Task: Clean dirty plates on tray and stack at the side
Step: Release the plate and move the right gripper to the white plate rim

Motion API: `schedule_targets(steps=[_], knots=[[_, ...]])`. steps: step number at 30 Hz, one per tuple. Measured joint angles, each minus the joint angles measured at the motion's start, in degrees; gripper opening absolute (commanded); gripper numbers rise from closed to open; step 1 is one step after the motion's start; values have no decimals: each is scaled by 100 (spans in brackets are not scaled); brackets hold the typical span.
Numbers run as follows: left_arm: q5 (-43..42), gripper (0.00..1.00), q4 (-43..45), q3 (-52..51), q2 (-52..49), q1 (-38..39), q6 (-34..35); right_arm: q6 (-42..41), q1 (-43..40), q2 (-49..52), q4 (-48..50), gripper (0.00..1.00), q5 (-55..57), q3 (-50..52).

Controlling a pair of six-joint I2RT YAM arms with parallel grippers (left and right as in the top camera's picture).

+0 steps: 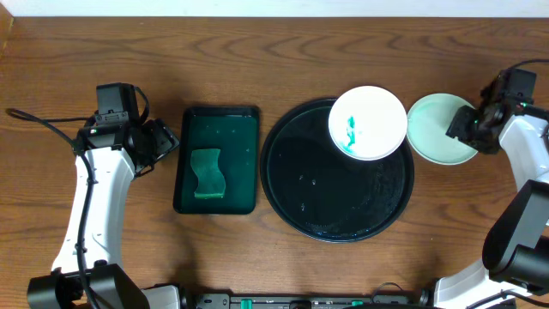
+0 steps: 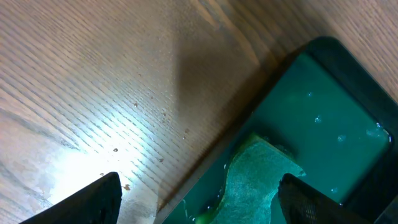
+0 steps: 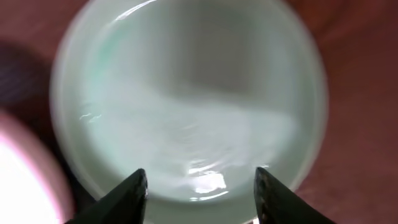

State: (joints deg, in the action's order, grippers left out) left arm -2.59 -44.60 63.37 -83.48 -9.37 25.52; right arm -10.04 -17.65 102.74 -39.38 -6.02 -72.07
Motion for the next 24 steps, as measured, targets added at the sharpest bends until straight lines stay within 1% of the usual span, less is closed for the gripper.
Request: schedule_targets(steps=[7,10,12,17,24], knots=[[0,81,0,0,0,0,0,975,192,0,-358,46,-1270,-584],[0,81,0,0,0,0,0,1237,350,0,-400,46,-1436,-621],[0,81,0,0,0,0,-2,1388,511,0,-426,47,-1425,-621],[0,81,0,0,0,0,0,1631,1014,0,-404,47,-997,-621],[0,81,0,0,0,0,-2,1801,1552,0,-269,46,-407,-621]])
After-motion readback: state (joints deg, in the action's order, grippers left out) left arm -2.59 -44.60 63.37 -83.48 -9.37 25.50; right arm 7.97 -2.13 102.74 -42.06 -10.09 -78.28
